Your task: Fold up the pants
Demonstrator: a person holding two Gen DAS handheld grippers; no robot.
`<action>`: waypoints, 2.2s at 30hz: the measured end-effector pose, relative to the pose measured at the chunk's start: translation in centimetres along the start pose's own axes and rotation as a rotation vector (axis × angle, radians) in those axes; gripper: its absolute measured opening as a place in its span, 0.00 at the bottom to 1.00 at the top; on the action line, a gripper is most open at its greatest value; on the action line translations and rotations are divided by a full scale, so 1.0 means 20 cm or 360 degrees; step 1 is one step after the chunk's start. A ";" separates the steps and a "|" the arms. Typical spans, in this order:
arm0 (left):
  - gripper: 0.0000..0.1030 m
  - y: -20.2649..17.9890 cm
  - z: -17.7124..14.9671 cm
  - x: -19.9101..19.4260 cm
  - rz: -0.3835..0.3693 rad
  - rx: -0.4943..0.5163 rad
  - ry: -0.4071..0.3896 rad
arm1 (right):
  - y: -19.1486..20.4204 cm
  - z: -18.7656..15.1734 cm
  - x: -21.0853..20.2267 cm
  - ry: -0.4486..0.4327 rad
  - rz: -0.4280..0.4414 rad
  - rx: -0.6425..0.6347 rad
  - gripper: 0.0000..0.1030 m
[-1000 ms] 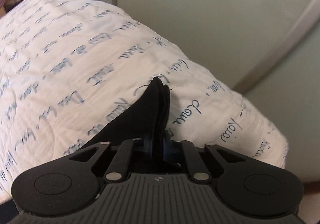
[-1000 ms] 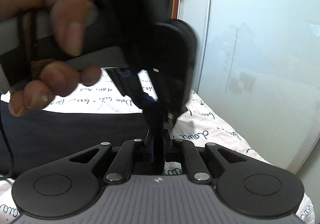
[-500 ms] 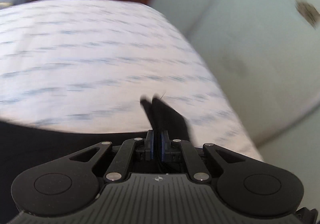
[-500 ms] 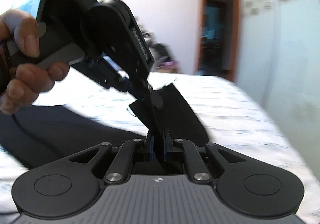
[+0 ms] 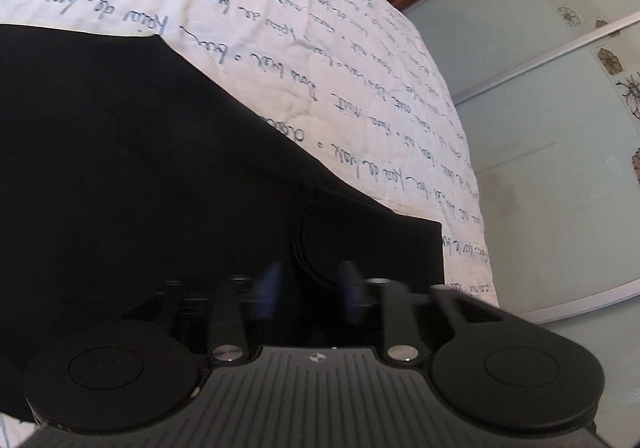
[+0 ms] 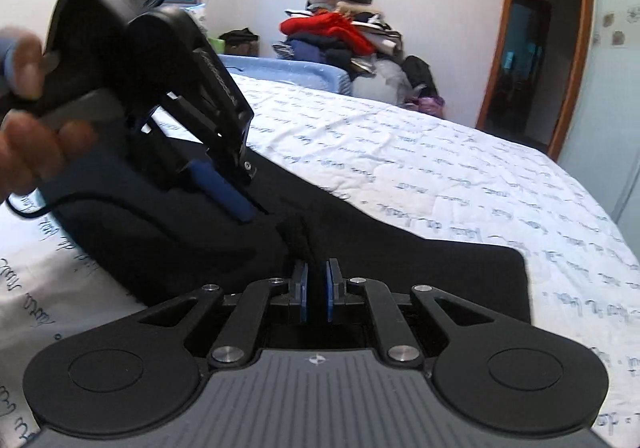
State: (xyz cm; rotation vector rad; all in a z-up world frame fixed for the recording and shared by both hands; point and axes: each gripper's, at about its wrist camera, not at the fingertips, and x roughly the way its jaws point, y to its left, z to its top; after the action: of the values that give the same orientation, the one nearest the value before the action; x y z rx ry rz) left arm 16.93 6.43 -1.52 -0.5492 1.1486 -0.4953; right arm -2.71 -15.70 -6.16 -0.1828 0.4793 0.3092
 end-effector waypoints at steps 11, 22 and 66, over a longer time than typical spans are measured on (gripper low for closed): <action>0.64 -0.03 0.04 0.21 -0.0143 -0.0159 0.0162 | -0.05 0.04 -0.06 -0.0104 0.0027 0.0060 0.08; 0.65 0.03 0.02 -0.14 0.0063 -0.0043 -0.0001 | 0.04 -0.01 -0.11 0.0028 0.0153 -0.0292 0.11; 0.87 0.04 -0.11 -0.46 -0.0158 -0.0064 -0.0209 | 0.25 -0.02 0.14 0.0057 0.0041 -0.0625 0.10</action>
State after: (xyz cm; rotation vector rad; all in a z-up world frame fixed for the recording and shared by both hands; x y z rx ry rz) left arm 11.98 12.36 3.86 -0.6663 1.0112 -0.5148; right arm -2.26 -10.35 -8.27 -0.5650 0.4530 0.4245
